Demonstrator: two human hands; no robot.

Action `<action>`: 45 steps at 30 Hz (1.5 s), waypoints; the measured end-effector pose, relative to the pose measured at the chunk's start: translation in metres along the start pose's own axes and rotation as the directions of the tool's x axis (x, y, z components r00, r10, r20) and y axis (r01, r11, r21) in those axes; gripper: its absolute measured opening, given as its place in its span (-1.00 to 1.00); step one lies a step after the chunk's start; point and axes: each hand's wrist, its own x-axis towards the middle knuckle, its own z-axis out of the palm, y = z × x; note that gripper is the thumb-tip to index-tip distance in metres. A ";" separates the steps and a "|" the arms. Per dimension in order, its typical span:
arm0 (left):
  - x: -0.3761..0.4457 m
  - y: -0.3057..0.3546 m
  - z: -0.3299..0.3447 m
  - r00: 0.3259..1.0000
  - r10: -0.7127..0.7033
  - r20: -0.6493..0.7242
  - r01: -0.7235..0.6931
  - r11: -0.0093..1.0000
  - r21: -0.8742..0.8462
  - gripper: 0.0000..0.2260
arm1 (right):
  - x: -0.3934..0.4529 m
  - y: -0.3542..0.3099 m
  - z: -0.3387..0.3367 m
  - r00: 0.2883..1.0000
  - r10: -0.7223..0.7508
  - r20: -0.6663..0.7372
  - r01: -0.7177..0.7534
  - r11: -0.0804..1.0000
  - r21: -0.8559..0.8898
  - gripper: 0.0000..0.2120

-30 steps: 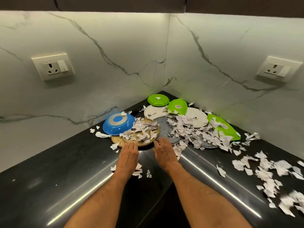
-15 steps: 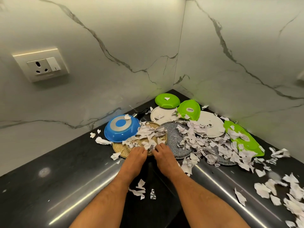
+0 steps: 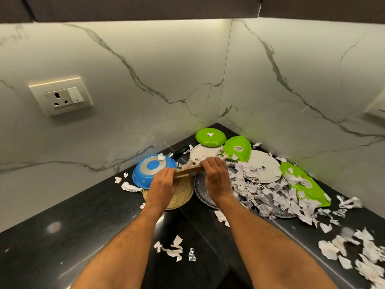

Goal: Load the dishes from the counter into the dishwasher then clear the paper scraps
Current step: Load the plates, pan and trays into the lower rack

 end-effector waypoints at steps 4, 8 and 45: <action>0.007 0.012 -0.005 0.971 -0.238 -0.027 0.229 0.955 -0.191 -0.66 | 0.001 0.005 -0.014 0.991 0.132 -0.028 -0.129 0.987 0.094 -0.61; 0.012 0.021 -0.006 0.923 -0.384 -0.036 0.345 0.863 -0.369 -0.78 | -0.004 0.008 -0.024 0.958 0.286 -0.020 -0.275 0.937 0.214 -0.57; -0.163 0.120 -0.078 0.837 -0.399 0.374 0.545 0.548 -0.635 -0.75 | -0.244 -0.088 -0.186 0.479 0.875 0.067 -0.757 0.374 0.536 -0.81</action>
